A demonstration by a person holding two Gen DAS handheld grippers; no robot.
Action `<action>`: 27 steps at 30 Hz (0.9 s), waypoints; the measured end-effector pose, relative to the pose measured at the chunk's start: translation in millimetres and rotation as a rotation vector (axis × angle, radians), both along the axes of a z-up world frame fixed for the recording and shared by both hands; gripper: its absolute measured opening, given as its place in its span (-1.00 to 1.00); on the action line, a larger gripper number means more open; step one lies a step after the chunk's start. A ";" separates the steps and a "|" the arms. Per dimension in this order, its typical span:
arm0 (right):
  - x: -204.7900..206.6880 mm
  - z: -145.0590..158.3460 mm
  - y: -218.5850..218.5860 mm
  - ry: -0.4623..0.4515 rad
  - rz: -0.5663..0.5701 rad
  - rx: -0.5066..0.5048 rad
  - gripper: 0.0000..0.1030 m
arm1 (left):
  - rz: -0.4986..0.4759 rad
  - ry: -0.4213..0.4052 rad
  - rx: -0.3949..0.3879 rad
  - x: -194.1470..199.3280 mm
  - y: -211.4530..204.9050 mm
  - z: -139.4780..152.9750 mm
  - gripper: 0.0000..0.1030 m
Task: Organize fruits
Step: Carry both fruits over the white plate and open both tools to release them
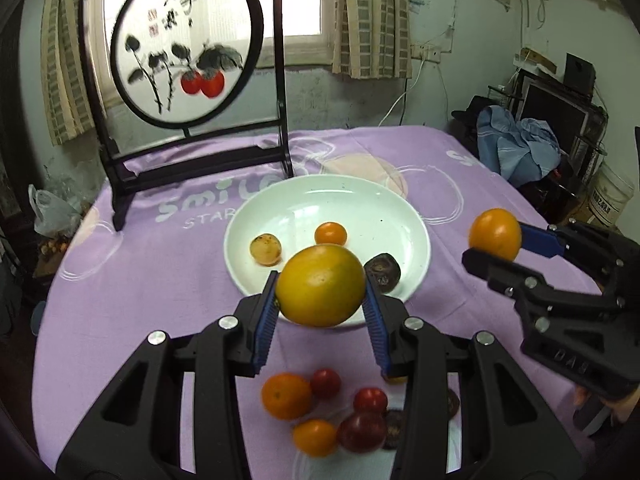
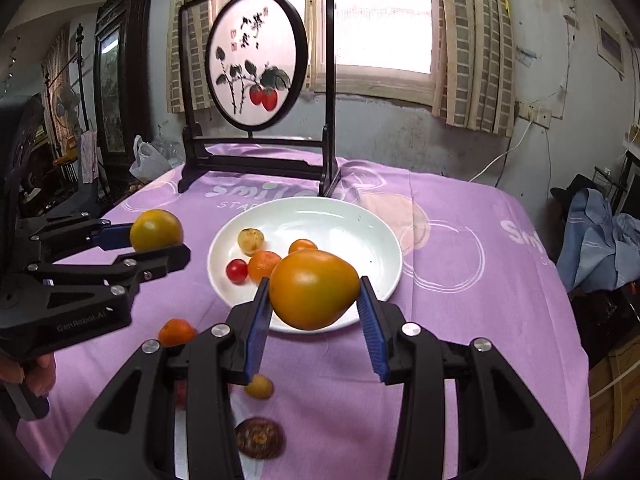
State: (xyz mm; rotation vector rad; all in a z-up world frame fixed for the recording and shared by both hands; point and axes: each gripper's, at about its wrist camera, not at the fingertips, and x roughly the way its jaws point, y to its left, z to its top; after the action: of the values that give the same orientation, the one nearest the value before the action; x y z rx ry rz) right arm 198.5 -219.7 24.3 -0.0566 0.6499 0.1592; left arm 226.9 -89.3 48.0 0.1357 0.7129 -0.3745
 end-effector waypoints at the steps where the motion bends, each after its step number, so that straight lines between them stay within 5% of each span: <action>1: 9.4 -6.3 -0.4 0.014 -0.008 -0.001 -0.17 | 0.013 0.019 0.012 13.0 -5.0 -9.0 -0.21; 10: 64.6 -53.9 -2.3 0.120 -0.043 -0.014 -0.17 | 0.063 0.131 0.067 63.0 -24.3 -60.5 -0.20; 16: 82.5 -67.0 -10.7 0.167 -0.086 0.019 -0.16 | 0.100 0.191 -0.007 76.2 -19.5 -74.4 -0.18; 19: 80.9 -68.7 -15.6 0.190 -0.114 0.031 -0.11 | 0.117 0.157 -0.016 70.8 -17.8 -70.1 0.45; 20: 76.9 -67.3 -18.2 0.185 -0.115 0.043 -0.11 | 0.119 0.134 -0.020 67.5 -16.3 -66.1 0.52; 27: 36.1 -58.1 -34.9 0.184 -0.102 0.144 -0.10 | 0.109 0.093 -0.055 38.0 5.8 -44.4 0.59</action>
State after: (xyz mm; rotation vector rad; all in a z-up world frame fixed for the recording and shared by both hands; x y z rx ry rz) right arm 234.7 -254.6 -33.8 0.1311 0.8210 0.1136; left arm 264.9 -83.5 3.6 0.0272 0.7973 -0.2975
